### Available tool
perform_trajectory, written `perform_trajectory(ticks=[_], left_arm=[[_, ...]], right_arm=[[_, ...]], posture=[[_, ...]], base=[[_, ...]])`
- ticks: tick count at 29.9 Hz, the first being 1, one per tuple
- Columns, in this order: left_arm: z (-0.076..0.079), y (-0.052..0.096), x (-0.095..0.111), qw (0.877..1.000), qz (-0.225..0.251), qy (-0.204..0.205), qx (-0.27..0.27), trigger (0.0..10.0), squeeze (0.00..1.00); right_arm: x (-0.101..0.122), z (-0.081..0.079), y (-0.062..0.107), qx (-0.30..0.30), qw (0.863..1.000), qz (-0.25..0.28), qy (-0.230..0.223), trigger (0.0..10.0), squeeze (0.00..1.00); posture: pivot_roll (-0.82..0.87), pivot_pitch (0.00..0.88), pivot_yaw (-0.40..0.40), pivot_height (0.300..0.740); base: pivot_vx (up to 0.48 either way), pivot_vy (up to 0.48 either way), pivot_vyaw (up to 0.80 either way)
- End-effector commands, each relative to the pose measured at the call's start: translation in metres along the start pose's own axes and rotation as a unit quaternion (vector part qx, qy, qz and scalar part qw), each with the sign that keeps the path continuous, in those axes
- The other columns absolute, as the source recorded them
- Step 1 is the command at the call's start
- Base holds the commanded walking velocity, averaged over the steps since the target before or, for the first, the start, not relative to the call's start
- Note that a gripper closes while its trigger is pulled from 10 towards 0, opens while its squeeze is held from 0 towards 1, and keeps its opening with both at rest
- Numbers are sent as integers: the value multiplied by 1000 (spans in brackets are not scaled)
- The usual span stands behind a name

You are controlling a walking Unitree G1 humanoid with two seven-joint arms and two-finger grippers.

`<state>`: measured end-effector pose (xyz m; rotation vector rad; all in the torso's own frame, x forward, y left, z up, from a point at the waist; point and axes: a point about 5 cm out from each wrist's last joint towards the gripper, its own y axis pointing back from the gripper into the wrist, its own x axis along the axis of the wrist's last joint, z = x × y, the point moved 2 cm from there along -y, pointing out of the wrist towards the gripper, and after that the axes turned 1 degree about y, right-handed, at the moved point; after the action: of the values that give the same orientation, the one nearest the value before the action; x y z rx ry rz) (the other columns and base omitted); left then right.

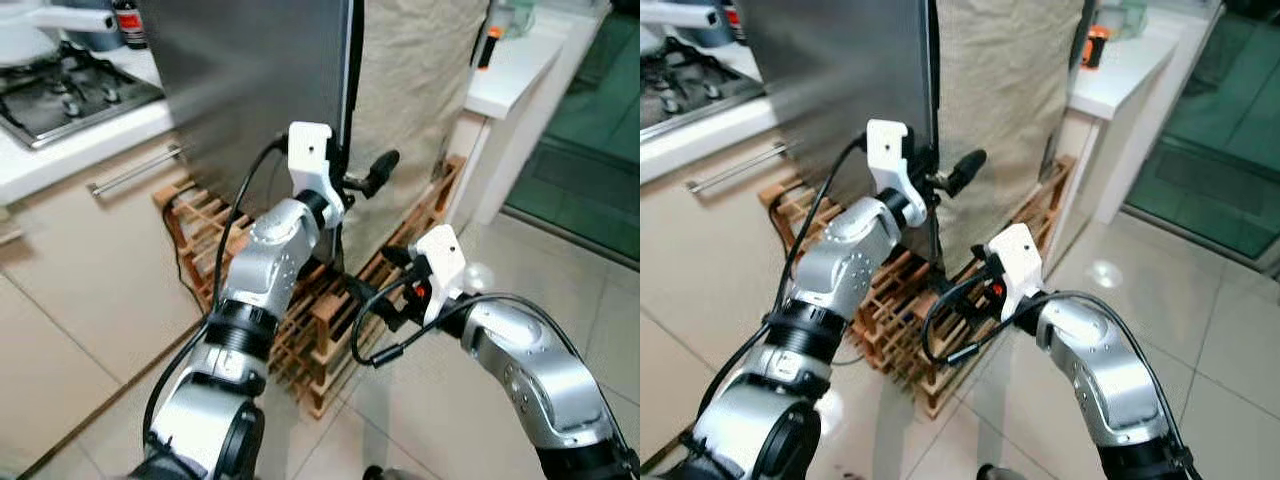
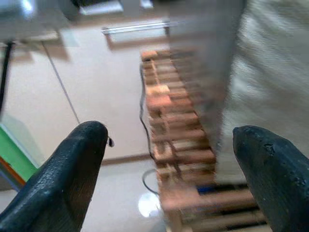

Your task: Restocking fridge

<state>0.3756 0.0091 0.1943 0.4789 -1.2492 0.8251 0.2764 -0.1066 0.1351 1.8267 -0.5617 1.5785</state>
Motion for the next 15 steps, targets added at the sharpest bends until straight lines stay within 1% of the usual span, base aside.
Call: perform_trajectory(ticks=[1, 2, 3, 4, 5, 6, 7, 8, 9, 10, 11, 12, 13, 14, 15], left_arm=[[48, -17, 8, 993, 9, -7, -115, 10000, 0], [53, -18, 7, 992, 9, -4, -128, 10000, 0], [53, -18, 7, 992, 9, -4, -128, 10000, 0], [58, -21, 7, 989, 9, -1, -144, 10000, 0], [70, -22, 7, 984, 8, 7, -177, 10000, 0], [84, -23, 9, 976, 9, 21, -217, 10000, 0], [95, -24, 11, 969, 10, 30, -245, 10000, 0], [113, -24, 16, 955, 13, 49, -292, 10000, 0], [113, -24, 16, 955, 13, 49, -292, 10000, 0], [132, -21, 24, 934, 17, 81, -347, 10000, 0], [138, -20, 28, 927, 21, 91, -363, 10000, 0], [138, -20, 28, 927, 21, 91, -363, 10000, 0], [146, -17, 33, 915, 25, 112, -388, 10000, 0], [149, -14, 37, 906, 27, 125, -403, 10000, 0], [151, -13, 39, 900, 28, 133, -413, 10000, 0]], right_arm=[[8, -3, 1, 4, 1000, 15, -3, 10000, 16], [9, -4, 1, 5, 1000, 17, -4, 10000, 16], [9, -4, 1, 5, 1000, 17, -4, 10000, 16], [9, -4, 2, 5, 1000, 17, -5, 10000, 16], [9, -4, 3, 5, 1000, 16, -6, 10000, 16], [8, -4, 4, 2, 1000, 14, -7, 10000, 12], [7, -4, 5, 1, 1000, 13, -8, 10000, 12], [6, -4, 6, 0, 1000, 10, -9, 10000, 16], [6, -4, 6, 0, 1000, 10, -9, 10000, 16], [3, -6, 6, 2, 1000, 2, -11, 10000, 12], [1, -6, 7, 4, 1000, -3, -11, 10000, 16], [1, -6, 7, 4, 1000, -3, -11, 10000, 16], [-4, -8, 10, 9, 1000, -18, -14, 10000, 16], [-8, -8, 13, 11, 999, -30, -16, 10000, 12], [-11, -9, 15, 12, 999, -38, -17, 10000, 12]], posture=[[-218, 0, 59, 740], [-218, 0, 59, 740], [-218, 0, 59, 740], [-229, 0, 66, 740], [-236, 0, 70, 740], [-239, 0, 71, 740], [-239, 0, 71, 740], [-243, 0, 71, 740], [-243, 0, 71, 740], [-247, 0, 71, 740], [-247, 0, 71, 740], [-247, 0, 71, 740], [-247, 0, 69, 740], [-249, 0, 69, 740], [-249, 0, 69, 740]], base=[[0, 0, 0], [0, 0, 0], [0, 0, 0], [0, 0, 0], [0, 0, 0], [0, 0, 0], [0, 0, 0], [0, 0, 0], [0, 0, 0], [0, 0, 0], [0, 0, 0], [0, 0, 0], [0, 0, 0], [0, 0, 0], [0, 0, 0]])
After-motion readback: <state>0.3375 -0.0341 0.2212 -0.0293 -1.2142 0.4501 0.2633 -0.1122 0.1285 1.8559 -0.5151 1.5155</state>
